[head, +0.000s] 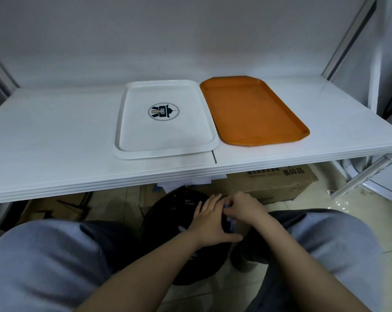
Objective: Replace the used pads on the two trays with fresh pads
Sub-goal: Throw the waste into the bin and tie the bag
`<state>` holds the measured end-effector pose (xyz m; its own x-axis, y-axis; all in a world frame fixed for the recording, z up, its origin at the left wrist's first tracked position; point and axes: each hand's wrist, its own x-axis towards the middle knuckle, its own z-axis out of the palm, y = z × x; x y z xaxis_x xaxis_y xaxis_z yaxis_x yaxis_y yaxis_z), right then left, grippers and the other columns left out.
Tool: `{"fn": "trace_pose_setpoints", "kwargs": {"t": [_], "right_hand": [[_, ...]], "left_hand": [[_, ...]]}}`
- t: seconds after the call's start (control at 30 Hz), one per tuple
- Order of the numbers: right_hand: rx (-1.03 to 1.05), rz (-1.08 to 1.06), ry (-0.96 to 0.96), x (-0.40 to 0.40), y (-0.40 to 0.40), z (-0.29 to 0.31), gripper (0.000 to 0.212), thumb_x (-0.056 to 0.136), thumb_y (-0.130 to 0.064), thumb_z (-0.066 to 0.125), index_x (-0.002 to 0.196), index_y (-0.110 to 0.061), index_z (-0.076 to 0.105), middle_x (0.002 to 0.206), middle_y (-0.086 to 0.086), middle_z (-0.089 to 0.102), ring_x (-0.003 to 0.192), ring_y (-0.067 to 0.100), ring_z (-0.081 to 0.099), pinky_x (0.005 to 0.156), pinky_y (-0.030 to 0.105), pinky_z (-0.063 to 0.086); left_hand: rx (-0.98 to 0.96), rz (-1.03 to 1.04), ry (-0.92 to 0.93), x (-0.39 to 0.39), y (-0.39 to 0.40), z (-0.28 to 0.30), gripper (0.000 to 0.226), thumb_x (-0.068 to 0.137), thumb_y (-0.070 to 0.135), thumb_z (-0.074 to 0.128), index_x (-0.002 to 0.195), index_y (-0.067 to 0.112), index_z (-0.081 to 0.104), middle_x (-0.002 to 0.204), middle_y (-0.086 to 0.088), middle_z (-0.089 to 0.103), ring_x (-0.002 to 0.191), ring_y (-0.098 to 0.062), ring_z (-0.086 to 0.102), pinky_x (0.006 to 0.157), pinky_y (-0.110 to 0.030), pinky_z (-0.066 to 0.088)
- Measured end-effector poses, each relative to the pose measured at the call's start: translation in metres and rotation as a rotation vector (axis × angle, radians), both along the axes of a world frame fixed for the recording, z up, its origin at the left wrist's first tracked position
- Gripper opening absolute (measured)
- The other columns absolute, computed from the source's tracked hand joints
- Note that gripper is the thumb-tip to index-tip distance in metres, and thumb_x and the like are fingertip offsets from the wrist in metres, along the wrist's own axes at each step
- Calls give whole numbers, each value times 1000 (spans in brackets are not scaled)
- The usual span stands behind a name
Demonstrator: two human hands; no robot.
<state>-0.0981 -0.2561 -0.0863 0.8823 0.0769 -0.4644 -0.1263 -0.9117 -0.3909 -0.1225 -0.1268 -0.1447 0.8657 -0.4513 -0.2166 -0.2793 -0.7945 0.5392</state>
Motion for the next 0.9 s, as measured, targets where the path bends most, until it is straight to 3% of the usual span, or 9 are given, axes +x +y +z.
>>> {"fn": "trace_pose_setpoints", "kwargs": {"t": [0.1,0.2,0.27,0.33,0.47,0.53,0.7,0.9], "right_hand": [[248,-53,-42,-2,3,3,15,81,-22,64,66,-23,59,61,-8,65,65,8,65,69,26,50],[605,-141,-24,-6,8,13,14,86,-19,66,77,-8,64,66,2,61,53,1,54,56,14,43],[736,-162,-33,-8,14,20,17,89,-18,64,78,-5,65,70,5,60,52,-1,52,51,9,40],[812,-195,-76,-10,19,24,21,90,-17,62,70,-10,62,74,0,61,59,-7,56,57,6,41],[1000,-299,-130,-10,25,30,23,93,-16,56,71,-11,60,94,7,70,81,-1,63,71,10,44],[1129,-335,-143,-10,26,33,25,95,-13,52,70,-11,59,90,3,72,87,8,66,73,16,48],[1229,-350,-255,-14,31,41,26,95,-6,47,72,-6,57,77,4,69,78,11,66,74,20,50],[1287,-334,-367,-22,39,37,22,95,-4,46,75,-3,56,77,10,63,77,13,62,77,19,48]], "left_hand": [[-57,104,-14,0,3,0,96,74,62,65,149,22,20,158,5,12,146,-12,2,117,-37,-2],[-123,179,-66,2,12,-8,69,82,49,63,142,25,39,153,4,25,145,-15,11,119,-39,2],[-172,232,-110,4,18,-15,42,85,42,62,123,24,58,146,4,37,142,-16,23,118,-41,12],[-161,244,-123,5,23,-19,24,89,38,58,107,24,64,141,7,41,138,-13,28,117,-40,14],[-17,203,-87,6,29,-24,30,98,37,42,118,23,61,143,9,41,139,-11,25,116,-37,7],[36,186,-52,6,31,-29,35,100,38,36,122,25,60,143,9,42,141,-11,23,117,-38,4],[76,188,-17,4,40,-35,32,101,35,36,120,29,60,135,10,52,139,-11,28,116,-37,5],[75,216,13,7,42,-33,29,100,34,37,114,30,62,126,10,57,127,-11,42,116,-40,8]]}}
